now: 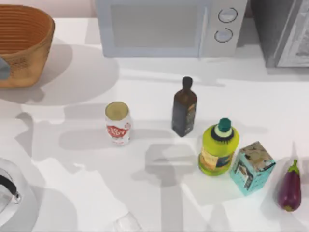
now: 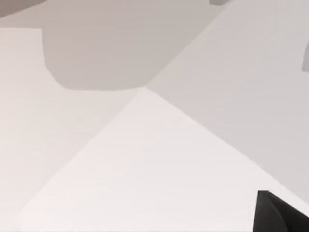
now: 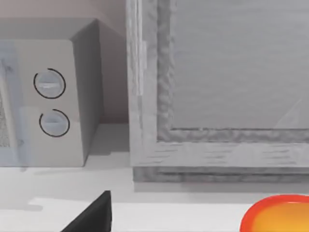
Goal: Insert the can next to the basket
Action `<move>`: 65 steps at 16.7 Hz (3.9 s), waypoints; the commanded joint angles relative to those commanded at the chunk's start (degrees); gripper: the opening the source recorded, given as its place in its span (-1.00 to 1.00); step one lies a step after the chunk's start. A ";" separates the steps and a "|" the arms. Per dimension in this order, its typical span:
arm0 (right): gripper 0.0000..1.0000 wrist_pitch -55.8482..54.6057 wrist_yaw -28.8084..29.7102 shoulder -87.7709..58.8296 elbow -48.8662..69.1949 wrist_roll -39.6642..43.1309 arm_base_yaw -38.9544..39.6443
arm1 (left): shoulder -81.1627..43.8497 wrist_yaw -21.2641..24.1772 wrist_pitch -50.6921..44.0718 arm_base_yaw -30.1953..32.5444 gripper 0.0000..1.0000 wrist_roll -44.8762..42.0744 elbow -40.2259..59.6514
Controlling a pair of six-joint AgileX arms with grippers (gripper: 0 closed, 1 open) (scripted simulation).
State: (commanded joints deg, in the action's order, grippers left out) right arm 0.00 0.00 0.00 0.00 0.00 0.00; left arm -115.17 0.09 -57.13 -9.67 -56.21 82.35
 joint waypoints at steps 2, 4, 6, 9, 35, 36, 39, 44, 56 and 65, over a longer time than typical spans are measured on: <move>1.00 0.00 0.00 0.00 0.00 0.00 0.00 | 0.00 0.00 0.00 0.00 -1.00 0.00 0.00; 1.00 0.00 0.00 0.00 0.00 0.00 0.00 | 0.15 0.00 0.02 0.15 -1.00 -0.03 0.05; 1.00 0.00 0.00 0.00 0.00 0.00 0.00 | 1.71 -0.47 0.64 0.86 -1.00 1.41 1.77; 1.00 0.00 0.00 0.00 0.00 0.00 0.00 | 6.13 -1.70 2.23 4.04 -1.00 7.59 7.32; 1.00 0.00 0.00 0.00 0.00 0.00 0.00 | -8.32 0.15 -9.31 44.95 -1.00 89.58 17.72; 1.00 0.00 0.00 0.00 0.00 0.00 0.00 | -8.40 0.39 -9.15 45.17 -1.00 89.63 17.85; 1.00 0.00 0.00 0.00 0.00 0.00 0.00 | -9.46 1.70 -9.05 45.77 -1.00 89.64 17.53; 1.00 0.00 0.00 0.00 0.00 0.00 0.00 | -8.77 0.15 -7.87 44.88 -1.00 89.70 16.27; 1.00 0.00 0.00 0.00 0.00 0.00 0.00 | -8.72 0.03 -7.81 44.82 0.21 89.70 16.25; 1.00 0.00 0.00 0.00 0.00 0.00 0.00 | -8.72 0.03 -7.81 44.82 1.00 89.70 16.25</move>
State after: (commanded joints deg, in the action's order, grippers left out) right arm 0.00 0.00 0.00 0.00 0.00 0.00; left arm -123.89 0.13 -64.93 35.14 33.49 98.60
